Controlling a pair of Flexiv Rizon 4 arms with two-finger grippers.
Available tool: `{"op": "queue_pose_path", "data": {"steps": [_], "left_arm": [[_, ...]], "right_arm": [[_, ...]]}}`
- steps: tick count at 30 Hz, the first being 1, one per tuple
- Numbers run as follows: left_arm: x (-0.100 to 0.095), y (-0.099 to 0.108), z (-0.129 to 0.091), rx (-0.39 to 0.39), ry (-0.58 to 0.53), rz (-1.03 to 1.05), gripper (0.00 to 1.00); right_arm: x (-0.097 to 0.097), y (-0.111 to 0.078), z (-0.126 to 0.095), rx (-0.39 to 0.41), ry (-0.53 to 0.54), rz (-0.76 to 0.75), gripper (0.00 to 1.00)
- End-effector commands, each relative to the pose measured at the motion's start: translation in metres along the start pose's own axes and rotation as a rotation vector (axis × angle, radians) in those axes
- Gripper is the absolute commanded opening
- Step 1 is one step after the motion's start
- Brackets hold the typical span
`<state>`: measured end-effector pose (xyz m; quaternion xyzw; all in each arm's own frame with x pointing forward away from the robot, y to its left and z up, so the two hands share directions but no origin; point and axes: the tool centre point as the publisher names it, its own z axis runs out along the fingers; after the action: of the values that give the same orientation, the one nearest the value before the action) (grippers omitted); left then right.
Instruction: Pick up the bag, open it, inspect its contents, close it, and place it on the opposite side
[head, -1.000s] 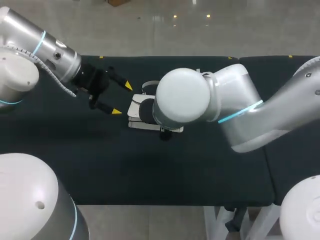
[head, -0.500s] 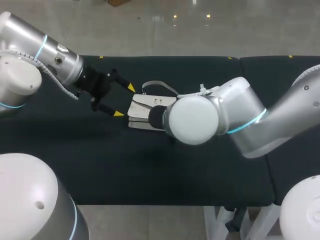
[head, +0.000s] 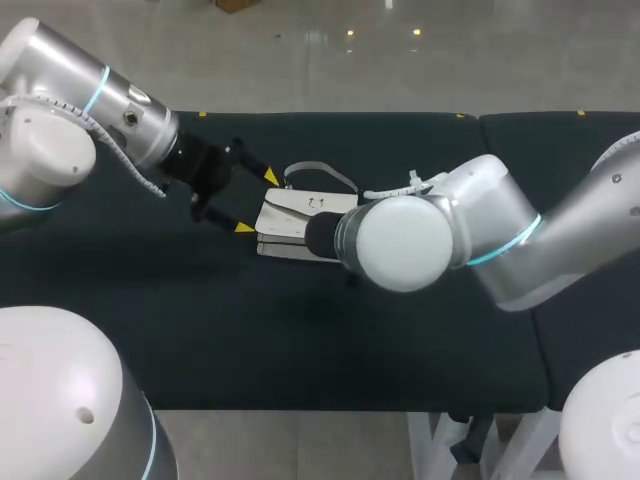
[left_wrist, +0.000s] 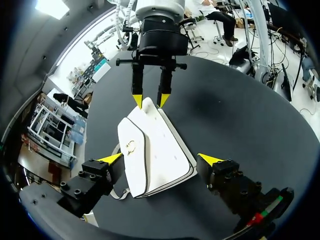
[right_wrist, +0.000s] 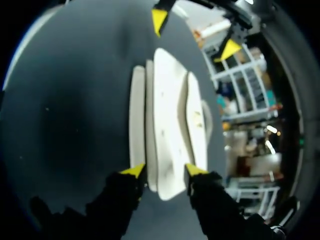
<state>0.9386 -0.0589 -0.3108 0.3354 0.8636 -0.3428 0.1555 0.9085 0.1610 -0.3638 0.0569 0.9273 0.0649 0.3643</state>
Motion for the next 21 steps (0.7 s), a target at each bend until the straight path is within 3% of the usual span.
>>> {"op": "queue_pose_path", "data": {"steps": [1,6,12,21], "left_arm": [[0.0003,0.0015,0.0019,0.000,0.001,0.000,1.00],[0.0007,0.0030,0.0026,0.001,0.004,-0.002,1.00],[0.0016,0.0044,0.0037,0.004,0.008,0.000,1.00],[0.0060,0.0058,0.0081,0.013,-0.009,0.052,1.00]], "right_arm": [[0.0010,0.0034,0.0112,0.002,-0.004,0.003,0.42],[0.0014,0.0048,0.0151,0.006,-0.006,0.006,0.36],[0.0014,0.0049,0.0145,0.010,-0.024,0.018,0.00],[0.0039,0.0046,0.0132,0.003,-0.068,0.033,0.00]]}}
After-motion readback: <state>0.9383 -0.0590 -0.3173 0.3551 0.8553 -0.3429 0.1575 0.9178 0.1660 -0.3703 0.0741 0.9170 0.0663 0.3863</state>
